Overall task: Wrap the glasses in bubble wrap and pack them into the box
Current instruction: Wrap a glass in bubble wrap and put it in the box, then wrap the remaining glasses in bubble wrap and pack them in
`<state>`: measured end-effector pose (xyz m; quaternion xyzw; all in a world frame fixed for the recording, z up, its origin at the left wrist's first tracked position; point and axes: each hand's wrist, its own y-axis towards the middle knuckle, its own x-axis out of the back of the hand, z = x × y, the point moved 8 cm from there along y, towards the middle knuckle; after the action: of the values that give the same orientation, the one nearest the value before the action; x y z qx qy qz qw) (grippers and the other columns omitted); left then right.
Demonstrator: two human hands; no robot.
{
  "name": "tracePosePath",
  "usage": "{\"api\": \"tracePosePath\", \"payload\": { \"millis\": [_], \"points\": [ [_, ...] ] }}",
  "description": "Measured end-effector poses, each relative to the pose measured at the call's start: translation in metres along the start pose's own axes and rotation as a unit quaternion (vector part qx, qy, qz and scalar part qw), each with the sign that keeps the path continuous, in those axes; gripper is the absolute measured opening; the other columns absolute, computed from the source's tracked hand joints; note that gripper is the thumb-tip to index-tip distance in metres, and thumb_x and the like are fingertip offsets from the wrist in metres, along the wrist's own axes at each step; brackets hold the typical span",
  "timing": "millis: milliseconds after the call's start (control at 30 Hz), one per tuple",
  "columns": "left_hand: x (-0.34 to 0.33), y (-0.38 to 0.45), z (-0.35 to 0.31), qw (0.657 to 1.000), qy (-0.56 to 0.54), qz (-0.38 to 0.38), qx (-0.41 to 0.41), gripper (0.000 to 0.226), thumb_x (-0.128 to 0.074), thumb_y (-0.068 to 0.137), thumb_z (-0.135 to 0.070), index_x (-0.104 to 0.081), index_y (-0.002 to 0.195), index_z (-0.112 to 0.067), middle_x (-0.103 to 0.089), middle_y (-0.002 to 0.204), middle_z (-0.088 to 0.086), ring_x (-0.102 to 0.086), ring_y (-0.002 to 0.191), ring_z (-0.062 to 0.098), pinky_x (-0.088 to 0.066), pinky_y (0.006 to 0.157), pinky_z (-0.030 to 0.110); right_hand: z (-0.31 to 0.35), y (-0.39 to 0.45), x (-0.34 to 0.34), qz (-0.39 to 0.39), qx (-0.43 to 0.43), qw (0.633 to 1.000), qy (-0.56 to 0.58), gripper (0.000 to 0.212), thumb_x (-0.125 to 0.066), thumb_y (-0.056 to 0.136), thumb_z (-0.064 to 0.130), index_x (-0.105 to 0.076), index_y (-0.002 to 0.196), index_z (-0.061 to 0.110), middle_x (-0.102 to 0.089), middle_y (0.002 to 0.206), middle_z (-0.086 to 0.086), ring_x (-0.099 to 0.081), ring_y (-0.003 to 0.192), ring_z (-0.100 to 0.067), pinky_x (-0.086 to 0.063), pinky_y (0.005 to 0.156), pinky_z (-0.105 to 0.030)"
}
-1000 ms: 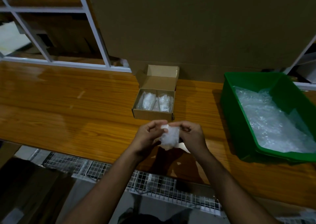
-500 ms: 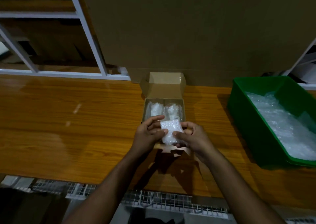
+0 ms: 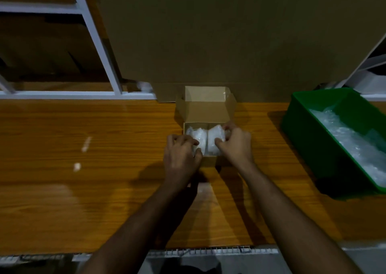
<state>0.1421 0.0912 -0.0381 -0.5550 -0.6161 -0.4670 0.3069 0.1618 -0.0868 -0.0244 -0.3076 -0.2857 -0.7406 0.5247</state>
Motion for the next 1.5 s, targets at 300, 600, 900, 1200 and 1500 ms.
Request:
{"api": "tracePosePath", "payload": {
  "millis": [300,600,900,1200,1500],
  "points": [
    [-0.013,-0.005,0.002,0.999,0.039,0.021,0.026,0.048,-0.050,0.096,-0.048,-0.069,0.122,-0.012,-0.029,0.159,0.010,-0.020,0.143,0.032,-0.029,0.113,0.046,0.014,-0.003,-0.025,-0.002,0.036,0.993,-0.115,0.024,-0.073,0.087,0.013,-0.066,0.110,0.015,-0.069,0.101,-0.003,-0.068,0.084,-0.015,-0.062,0.068,-0.031],
    [-0.014,-0.001,0.008,1.000,-0.023,0.013,0.006,0.046,-0.060,0.092,-0.045,-0.058,0.132,-0.022,-0.031,0.156,0.009,-0.019,0.140,0.030,-0.032,0.111,0.047,0.001,0.010,-0.034,0.074,-0.027,0.994,-0.081,0.026,-0.074,0.087,0.035,-0.067,0.104,0.017,-0.069,0.093,0.000,-0.066,0.079,-0.012,-0.055,0.060,-0.026],
    [-0.023,0.002,0.002,0.998,-0.015,0.042,0.033,0.054,-0.051,0.096,-0.048,-0.051,0.140,-0.018,-0.034,0.156,0.005,-0.018,0.141,0.027,-0.026,0.112,0.046,0.008,0.016,-0.037,0.107,0.063,0.980,-0.157,0.027,-0.070,0.092,0.027,-0.069,0.119,0.029,-0.065,0.122,0.003,-0.061,0.102,-0.013,-0.055,0.085,-0.032],
    [-0.016,-0.002,-0.002,0.998,-0.057,0.003,0.002,0.044,-0.058,0.094,-0.040,-0.059,0.133,-0.020,-0.043,0.151,0.002,-0.022,0.137,0.025,-0.030,0.110,0.044,-0.014,0.009,-0.001,0.028,0.049,0.997,-0.057,0.025,-0.069,0.092,0.018,-0.072,0.116,0.023,-0.074,0.098,0.005,-0.065,0.082,-0.006,-0.058,0.071,-0.023],
    [-0.008,-0.009,-0.031,0.988,-0.117,-0.057,-0.086,0.031,-0.064,0.090,-0.025,-0.066,0.121,-0.020,-0.061,0.132,0.001,-0.039,0.124,0.023,-0.034,0.096,0.035,-0.009,-0.001,0.031,-0.013,0.071,0.997,-0.011,0.022,-0.066,0.094,0.020,-0.073,0.115,0.021,-0.074,0.106,0.006,-0.063,0.082,-0.003,-0.052,0.065,-0.015]
  ]
}}
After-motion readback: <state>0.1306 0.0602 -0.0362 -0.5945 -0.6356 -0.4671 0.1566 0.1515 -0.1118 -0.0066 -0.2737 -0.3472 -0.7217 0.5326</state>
